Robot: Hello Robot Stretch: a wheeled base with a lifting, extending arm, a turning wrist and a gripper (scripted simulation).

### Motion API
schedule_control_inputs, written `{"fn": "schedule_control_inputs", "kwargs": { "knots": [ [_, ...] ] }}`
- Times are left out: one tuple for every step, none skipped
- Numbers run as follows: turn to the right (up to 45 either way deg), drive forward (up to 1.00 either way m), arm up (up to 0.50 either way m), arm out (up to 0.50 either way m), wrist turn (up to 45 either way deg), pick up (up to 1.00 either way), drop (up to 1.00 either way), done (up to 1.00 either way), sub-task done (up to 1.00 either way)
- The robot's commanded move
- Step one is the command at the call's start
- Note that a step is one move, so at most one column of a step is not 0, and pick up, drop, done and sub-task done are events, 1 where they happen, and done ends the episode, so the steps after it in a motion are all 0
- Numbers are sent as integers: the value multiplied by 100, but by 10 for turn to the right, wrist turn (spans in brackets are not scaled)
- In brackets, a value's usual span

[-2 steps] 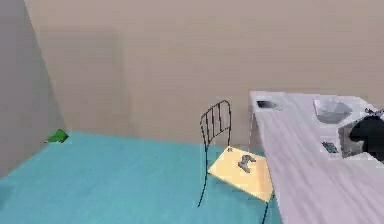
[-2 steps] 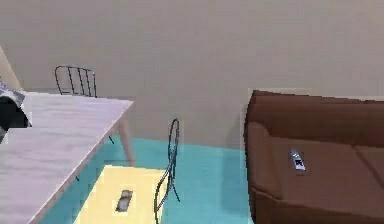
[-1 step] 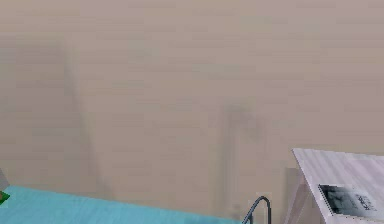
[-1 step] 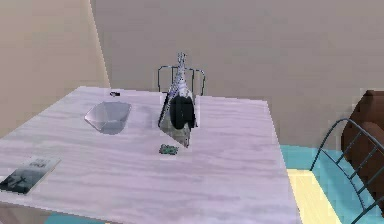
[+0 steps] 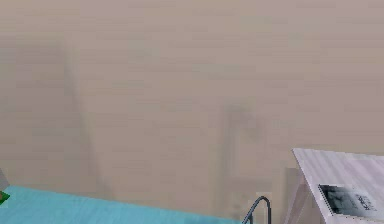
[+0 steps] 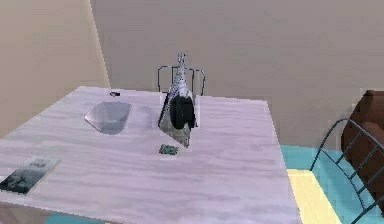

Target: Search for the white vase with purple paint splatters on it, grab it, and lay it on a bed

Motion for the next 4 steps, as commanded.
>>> {"fn": "schedule_control_inputs", "kwargs": {
  "knots": [
    [0,0,34,0,0,0,0,0,0],
    [0,0,0,46,0,0,0,0,0],
    [0,0,0,0,450,0,0,0,0],
    [0,0,0,0,450,0,0,0,0]
  ]
}}
